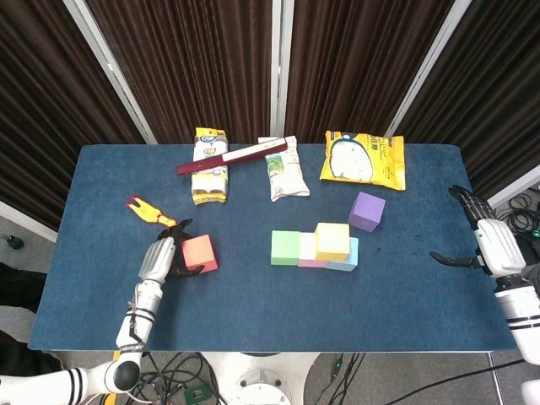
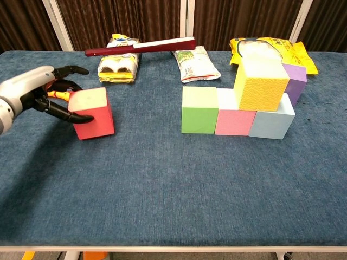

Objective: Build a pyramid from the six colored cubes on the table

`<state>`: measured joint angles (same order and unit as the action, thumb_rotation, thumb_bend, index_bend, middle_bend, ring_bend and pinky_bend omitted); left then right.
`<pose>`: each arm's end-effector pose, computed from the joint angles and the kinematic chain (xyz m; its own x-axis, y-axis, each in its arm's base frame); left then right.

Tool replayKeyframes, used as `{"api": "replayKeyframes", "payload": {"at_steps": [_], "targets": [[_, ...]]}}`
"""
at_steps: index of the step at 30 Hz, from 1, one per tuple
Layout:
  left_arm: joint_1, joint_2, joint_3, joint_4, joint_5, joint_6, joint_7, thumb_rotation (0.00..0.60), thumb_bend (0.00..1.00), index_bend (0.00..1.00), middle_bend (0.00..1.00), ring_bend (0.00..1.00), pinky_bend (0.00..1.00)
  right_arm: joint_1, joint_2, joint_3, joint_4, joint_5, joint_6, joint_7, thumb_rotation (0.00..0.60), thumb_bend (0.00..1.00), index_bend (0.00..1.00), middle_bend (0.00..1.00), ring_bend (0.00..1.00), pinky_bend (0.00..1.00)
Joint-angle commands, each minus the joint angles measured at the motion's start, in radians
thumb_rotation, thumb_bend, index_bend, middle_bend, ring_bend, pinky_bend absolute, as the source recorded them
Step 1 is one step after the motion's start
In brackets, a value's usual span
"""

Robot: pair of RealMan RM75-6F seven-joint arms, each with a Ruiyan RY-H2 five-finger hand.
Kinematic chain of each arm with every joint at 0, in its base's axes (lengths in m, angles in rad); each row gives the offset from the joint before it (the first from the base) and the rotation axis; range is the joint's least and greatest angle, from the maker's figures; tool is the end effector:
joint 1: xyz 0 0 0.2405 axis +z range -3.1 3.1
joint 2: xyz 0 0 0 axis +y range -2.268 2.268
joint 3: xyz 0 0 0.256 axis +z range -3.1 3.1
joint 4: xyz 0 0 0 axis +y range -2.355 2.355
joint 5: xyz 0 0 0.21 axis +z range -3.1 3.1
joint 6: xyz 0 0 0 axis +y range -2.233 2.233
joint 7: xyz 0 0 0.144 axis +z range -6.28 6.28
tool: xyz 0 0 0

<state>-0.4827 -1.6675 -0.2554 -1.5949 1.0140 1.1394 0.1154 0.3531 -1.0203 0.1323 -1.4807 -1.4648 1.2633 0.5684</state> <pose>-0.1790 0.2927 -0.0241 -0.1296 0.2631 0.9560 0.9916 0.0330 0.1253 -0.2897 -0.2863 0.1970 0.0652 -0.0642 0.9958 -0.9857 -0.1594 0.0543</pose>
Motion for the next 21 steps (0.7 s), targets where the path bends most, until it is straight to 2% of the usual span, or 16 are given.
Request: {"api": "replayKeyframes", "payload": {"at_steps": [1, 6, 11, 17, 21], "targets": [[-0.004, 0.026, -0.009, -0.030, 0.028, 0.013, 0.004, 0.600, 0.25, 0.11, 0.48, 0.09, 0.09, -0.003, 0.009, 0.006, -0.005, 0.002, 0.005, 0.005, 0.600, 0.00, 0.00, 0.02, 0.00, 0.00], [-0.018, 0.111, -0.033, -0.148, 0.052, 0.000, 0.012, 0.600, 0.25, 0.11, 0.50, 0.09, 0.09, -0.005, 0.032, 0.020, -0.030, 0.002, 0.019, 0.009, 0.600, 0.00, 0.00, 0.03, 0.00, 0.00], [-0.066, 0.178, -0.058, -0.232, 0.060, -0.059, 0.035, 0.600, 0.25, 0.11, 0.50, 0.09, 0.10, 0.004, 0.053, 0.033, -0.070, 0.009, 0.010, -0.012, 0.600, 0.00, 0.00, 0.03, 0.00, 0.00], [-0.188, 0.136, -0.125, -0.212, -0.069, -0.144, 0.085, 0.600, 0.25, 0.11, 0.50, 0.09, 0.10, -0.001, 0.061, 0.047, -0.118, 0.022, 0.023, -0.046, 0.600, 0.00, 0.00, 0.03, 0.00, 0.00], [-0.260, 0.086, -0.171, -0.185, -0.153, -0.121, 0.144, 0.600, 0.25, 0.10, 0.50, 0.10, 0.10, -0.007, 0.077, 0.051, -0.140, 0.017, 0.035, -0.053, 0.600, 0.00, 0.00, 0.03, 0.00, 0.00]]}}
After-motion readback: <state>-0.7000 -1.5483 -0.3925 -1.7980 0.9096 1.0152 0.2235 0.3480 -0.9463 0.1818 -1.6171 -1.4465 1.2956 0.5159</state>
